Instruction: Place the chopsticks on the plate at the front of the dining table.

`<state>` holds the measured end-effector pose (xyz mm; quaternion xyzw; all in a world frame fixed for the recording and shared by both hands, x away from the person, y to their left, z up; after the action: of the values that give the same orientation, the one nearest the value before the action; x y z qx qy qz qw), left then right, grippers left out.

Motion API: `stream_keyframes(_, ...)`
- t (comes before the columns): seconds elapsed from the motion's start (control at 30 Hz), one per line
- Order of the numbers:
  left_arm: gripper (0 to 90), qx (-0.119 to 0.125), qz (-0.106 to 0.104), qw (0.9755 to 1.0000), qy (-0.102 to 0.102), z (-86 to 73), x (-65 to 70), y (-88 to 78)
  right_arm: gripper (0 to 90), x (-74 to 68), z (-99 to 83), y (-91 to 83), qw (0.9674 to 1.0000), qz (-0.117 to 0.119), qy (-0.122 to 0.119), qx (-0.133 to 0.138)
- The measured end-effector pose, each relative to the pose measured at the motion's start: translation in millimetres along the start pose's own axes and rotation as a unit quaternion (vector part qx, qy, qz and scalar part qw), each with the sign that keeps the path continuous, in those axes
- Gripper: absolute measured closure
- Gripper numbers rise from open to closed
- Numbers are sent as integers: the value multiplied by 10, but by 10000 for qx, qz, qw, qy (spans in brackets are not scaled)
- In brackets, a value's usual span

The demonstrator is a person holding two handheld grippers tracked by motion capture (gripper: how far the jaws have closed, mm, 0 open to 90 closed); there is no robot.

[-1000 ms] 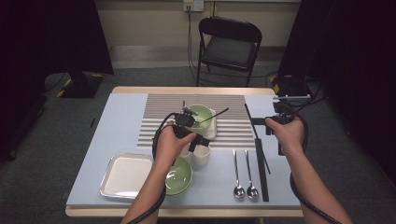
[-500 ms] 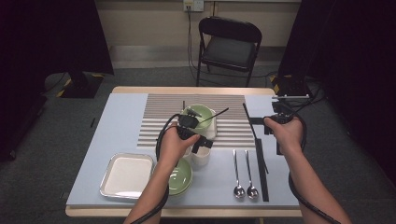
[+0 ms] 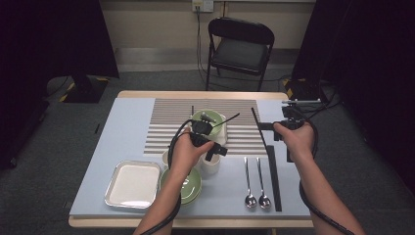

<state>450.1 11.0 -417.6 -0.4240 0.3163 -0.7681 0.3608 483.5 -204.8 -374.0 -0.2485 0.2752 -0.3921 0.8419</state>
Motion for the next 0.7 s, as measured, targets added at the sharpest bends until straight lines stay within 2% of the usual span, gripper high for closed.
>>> stream_keyframes(0.23,177,-25,34,10000,7,-33,34,36,865,-58,15,27,10000,75,-34,-46)
stream_keyframes(0.27,177,-63,33,10000,61,-38,32,36,865,-67,15,33,10000,80,-26,-46)
stream_keyframes(0.43,177,-59,-65,10000,19,-52,82,58,865,-92,13,55,9999,74,-42,-70)
stream_keyframes(0.57,177,-42,-51,10000,23,-55,98,66,865,-89,5,66,9999,74,-57,-75)
stream_keyframes(0.67,177,-90,-44,9999,111,-62,109,70,865,-90,7,63,9999,70,-64,-63)
stream_keyframes(0.7,177,-70,-56,9999,76,-62,123,78,865,-89,10,60,10000,64,-60,-47)
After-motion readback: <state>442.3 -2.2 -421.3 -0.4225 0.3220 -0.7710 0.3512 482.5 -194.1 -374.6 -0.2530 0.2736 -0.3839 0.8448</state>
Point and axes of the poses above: each handheld gripper's, and its own axes: y roughly forward along the jaws, z roughly out of its top, x roughly to its right, the point moved 6 cm from there along y, roughly forward along the jaws, and after that the axes turned 13 degrees about -y, right-handed, at the moved point
